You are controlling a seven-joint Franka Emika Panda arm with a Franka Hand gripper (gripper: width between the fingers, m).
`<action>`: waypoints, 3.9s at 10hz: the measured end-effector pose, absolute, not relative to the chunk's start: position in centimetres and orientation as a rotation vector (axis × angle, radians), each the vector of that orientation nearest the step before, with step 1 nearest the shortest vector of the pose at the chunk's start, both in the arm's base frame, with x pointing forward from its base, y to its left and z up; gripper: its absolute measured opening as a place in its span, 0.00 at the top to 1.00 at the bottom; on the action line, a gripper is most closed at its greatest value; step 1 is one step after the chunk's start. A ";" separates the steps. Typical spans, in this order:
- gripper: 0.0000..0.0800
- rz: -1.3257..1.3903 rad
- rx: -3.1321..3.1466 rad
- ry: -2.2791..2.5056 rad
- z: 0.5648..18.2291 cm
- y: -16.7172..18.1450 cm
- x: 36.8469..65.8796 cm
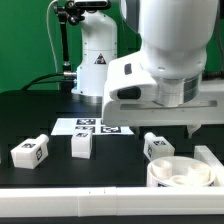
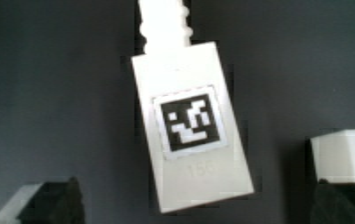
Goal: Assemble stool
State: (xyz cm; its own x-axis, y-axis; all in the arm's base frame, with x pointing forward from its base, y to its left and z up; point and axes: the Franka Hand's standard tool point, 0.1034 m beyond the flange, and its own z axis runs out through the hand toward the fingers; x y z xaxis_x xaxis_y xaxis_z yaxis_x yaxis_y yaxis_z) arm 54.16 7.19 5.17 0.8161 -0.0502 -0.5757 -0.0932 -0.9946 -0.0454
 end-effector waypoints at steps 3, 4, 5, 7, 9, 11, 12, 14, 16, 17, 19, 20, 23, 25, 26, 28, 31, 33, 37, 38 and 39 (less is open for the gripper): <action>0.19 1.262 -2.795 0.069 4.1 7.0 53.2; 0.19 1.337 -2.761 0.063 4.0 7.0 52.9; 0.19 1.474 -2.693 0.049 3.9 6.9 52.2; 0.19 1.440 -2.708 0.031 3.0 7.6 53.3; 0.19 1.392 -2.730 0.023 2.5 7.9 53.9; 0.19 1.325 -2.744 -0.021 1.6 8.1 54.5; 0.19 1.283 -2.764 -0.013 0.9 8.1 54.4; 0.19 1.279 -2.767 -0.007 0.5 7.9 53.7; 0.19 1.277 -2.767 -0.005 0.5 7.9 53.7; 0.19 1.277 -2.767 -0.004 0.5 7.9 53.7; 0.58 1.280 -2.766 -0.003 0.5 7.8 53.7; 0.58 1.280 -2.765 -0.002 0.5 7.8 53.7; 0.58 1.278 -2.763 -0.008 0.7 7.8 53.8; 0.58 1.274 -2.753 -0.027 2.0 7.3 54.4; 0.58 1.290 -2.740 -0.033 3.2 7.0 54.7; 0.58 1.330 -2.710 -0.055 6.5 6.4 55.5; 0.58 1.312 -2.714 -0.063 6.8 6.3 55.9; 0.58 1.233 -2.750 -0.059 6.5 6.4 57.0; 0.58 0.813 -2.904 -0.051 9.3 6.4 60.4; 0.58 0.774 -2.915 -0.046 10.2 6.3 60.9; 0.58 0.618 -2.953 -0.041 10.8 6.4 62.6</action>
Offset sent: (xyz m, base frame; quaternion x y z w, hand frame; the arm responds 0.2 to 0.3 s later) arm 0.0000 0.0000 0.0000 0.0000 -0.1296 0.0000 0.9916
